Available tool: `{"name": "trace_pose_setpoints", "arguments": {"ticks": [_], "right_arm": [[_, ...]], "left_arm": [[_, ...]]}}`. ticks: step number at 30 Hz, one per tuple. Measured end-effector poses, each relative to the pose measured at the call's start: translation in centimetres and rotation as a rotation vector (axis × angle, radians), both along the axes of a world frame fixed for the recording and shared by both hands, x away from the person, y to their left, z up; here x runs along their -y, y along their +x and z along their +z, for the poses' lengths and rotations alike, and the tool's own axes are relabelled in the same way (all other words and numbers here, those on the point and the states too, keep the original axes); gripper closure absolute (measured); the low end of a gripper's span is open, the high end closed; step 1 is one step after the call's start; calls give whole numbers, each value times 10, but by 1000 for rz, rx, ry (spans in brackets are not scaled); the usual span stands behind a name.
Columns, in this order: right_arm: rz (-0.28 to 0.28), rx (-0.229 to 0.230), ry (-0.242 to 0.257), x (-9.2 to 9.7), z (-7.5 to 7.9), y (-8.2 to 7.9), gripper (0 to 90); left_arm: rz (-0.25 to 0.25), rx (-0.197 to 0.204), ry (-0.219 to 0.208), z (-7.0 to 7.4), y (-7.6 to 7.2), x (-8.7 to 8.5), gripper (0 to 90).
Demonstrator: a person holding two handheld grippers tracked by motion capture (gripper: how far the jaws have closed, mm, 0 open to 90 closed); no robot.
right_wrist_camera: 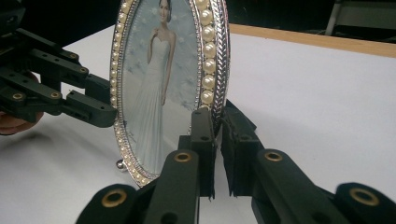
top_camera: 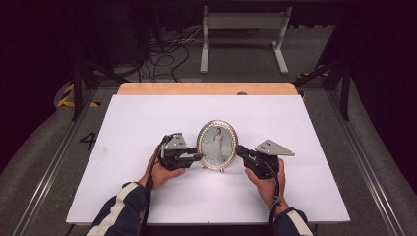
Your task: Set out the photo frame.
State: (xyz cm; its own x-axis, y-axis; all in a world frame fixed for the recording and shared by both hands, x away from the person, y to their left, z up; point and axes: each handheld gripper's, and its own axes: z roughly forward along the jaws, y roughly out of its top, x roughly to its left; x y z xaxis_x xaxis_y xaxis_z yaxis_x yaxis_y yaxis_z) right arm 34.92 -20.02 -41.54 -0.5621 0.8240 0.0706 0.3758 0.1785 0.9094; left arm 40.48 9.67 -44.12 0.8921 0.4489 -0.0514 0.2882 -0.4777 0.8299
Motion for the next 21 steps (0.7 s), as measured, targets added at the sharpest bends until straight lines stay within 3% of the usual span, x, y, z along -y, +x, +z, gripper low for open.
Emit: {"name": "trace_pose_setpoints", "arguments": {"ticks": [18,21], "right_arm": [[0,11,4,1,-1,6,839],[9,26,-13,-1,0,6,836]], "left_arm": [[2,-6,45,0,-3,3,705],[3,-9,51,0,-3,3,708]]}}
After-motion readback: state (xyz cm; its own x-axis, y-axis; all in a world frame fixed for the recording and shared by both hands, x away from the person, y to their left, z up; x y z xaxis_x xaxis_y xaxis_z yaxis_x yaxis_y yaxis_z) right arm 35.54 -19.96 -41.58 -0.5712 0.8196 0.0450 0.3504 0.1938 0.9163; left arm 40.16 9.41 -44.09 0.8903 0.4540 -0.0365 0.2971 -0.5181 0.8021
